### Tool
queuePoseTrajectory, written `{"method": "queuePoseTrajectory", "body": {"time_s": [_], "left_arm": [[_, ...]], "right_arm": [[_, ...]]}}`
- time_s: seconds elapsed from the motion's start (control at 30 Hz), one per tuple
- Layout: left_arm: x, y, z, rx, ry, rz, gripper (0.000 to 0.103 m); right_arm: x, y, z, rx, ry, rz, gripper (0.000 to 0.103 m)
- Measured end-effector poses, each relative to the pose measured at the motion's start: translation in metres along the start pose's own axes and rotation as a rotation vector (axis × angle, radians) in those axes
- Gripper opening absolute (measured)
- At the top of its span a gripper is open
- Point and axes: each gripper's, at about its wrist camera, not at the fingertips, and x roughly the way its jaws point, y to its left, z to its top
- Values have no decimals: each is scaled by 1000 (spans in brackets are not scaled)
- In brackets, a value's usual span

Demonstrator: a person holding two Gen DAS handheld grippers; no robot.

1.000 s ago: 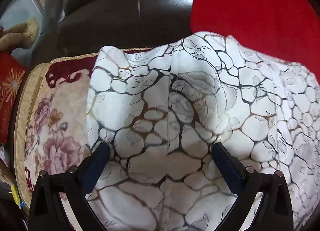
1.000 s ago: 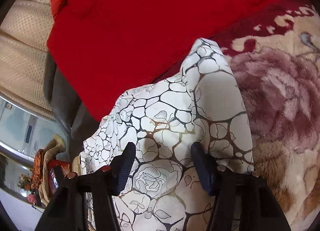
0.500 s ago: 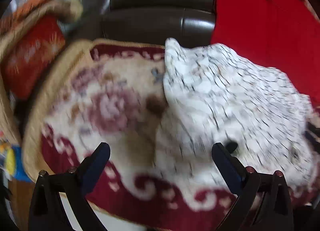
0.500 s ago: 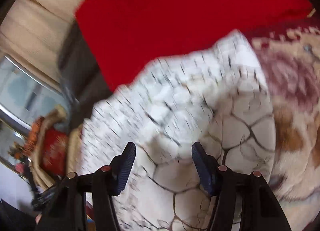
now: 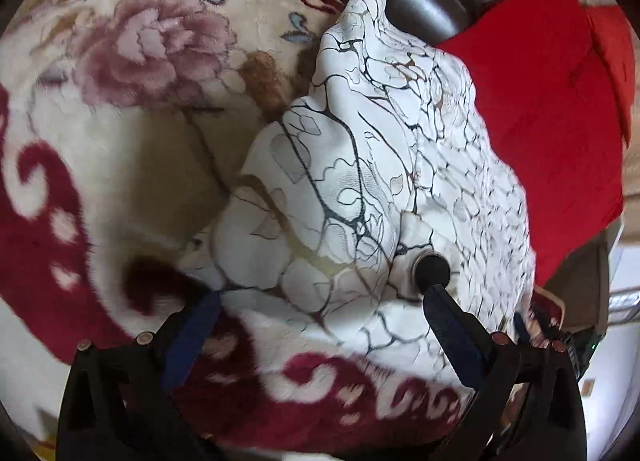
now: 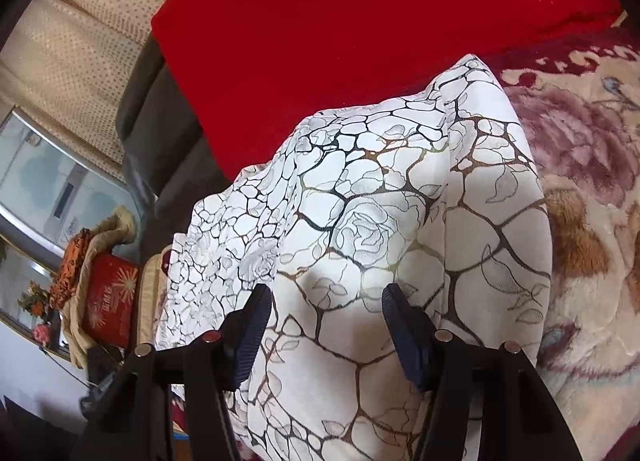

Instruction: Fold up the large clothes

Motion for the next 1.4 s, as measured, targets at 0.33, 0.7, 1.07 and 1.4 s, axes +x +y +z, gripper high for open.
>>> {"method": "queuePoseTrajectory", "body": {"time_s": [0.33,0.7,1.07,1.4], "left_arm": [[5,-29,22,43,-135,-55,59],[25,-12,29,-98,-140,-157,38],[-39,-129,1,296,-290,-56,22],[-10,-278,-136,897,-213,105,20]], "right_arm": [[10,4,4,-8,11,-3,62],[18,10,4,-43,25,-30,62],[4,3,5,-56,30,2,43],[-14,-59,19,184,88,192,33]]}}
